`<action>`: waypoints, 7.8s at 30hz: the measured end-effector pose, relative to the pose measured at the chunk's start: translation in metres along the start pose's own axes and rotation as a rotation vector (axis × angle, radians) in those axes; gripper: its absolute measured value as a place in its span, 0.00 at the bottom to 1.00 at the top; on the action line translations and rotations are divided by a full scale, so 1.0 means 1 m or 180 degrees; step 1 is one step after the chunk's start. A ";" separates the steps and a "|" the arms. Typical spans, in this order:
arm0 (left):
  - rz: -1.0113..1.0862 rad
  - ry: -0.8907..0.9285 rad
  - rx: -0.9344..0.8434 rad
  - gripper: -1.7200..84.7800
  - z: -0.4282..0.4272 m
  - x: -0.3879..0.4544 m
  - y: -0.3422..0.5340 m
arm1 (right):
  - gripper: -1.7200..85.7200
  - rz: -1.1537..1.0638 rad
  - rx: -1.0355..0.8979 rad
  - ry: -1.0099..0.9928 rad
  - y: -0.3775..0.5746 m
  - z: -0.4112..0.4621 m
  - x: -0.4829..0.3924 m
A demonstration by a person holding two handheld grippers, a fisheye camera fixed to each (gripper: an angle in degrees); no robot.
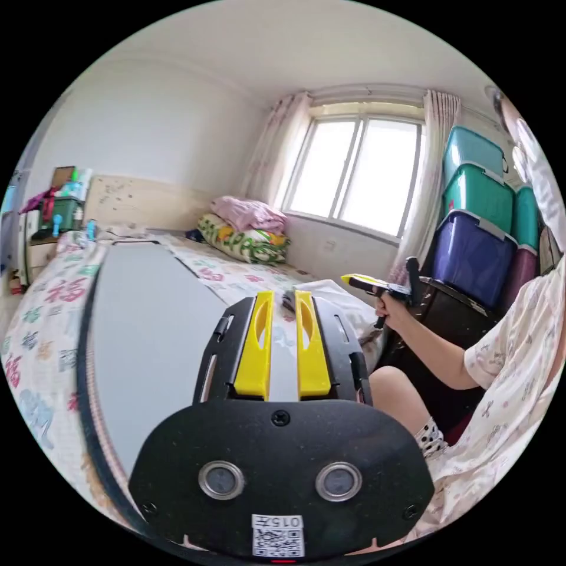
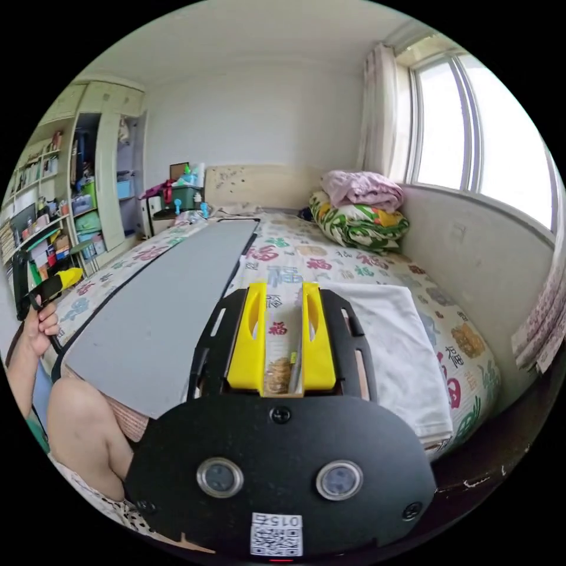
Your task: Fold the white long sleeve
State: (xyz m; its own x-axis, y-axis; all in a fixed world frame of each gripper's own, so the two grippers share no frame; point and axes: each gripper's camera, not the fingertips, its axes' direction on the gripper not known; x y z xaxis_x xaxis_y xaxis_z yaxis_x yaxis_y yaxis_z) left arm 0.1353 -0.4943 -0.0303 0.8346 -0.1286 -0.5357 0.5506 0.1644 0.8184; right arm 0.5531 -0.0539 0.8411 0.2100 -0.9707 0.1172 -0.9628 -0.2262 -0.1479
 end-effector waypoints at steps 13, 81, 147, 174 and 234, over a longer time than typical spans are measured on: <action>-0.0076 0.0380 -0.0981 0.12 0.543 0.036 0.059 | 0.17 0.0314 -0.1312 0.0341 -0.307 0.185 -0.018; -0.0358 -0.1538 0.0784 0.05 -0.353 -0.062 0.114 | 0.06 0.0872 0.0400 -0.2033 -0.547 -0.669 -0.369; -0.0702 -0.2832 -0.1397 0.02 -0.451 -0.042 0.158 | 0.02 0.0254 -0.2171 -0.1034 -0.205 -0.121 -0.066; -0.0340 -0.2461 -0.1698 0.02 -0.394 -0.031 0.117 | 0.02 -0.0138 -0.2040 -0.0302 -0.092 -0.058 -0.036; 0.0185 0.0985 -0.2452 0.03 0.050 -0.212 0.169 | 0.08 -0.2150 -0.2586 -0.4030 -0.319 -0.161 0.057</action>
State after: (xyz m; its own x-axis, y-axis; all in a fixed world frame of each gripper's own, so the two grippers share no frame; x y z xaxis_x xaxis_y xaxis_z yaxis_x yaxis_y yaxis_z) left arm 0.0500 -0.4880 0.2318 0.7671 0.1571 -0.6220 0.2703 0.8002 0.5354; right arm 0.8447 -0.0242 1.0531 0.2061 -0.2584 -0.9438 -0.3912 -0.9058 0.1626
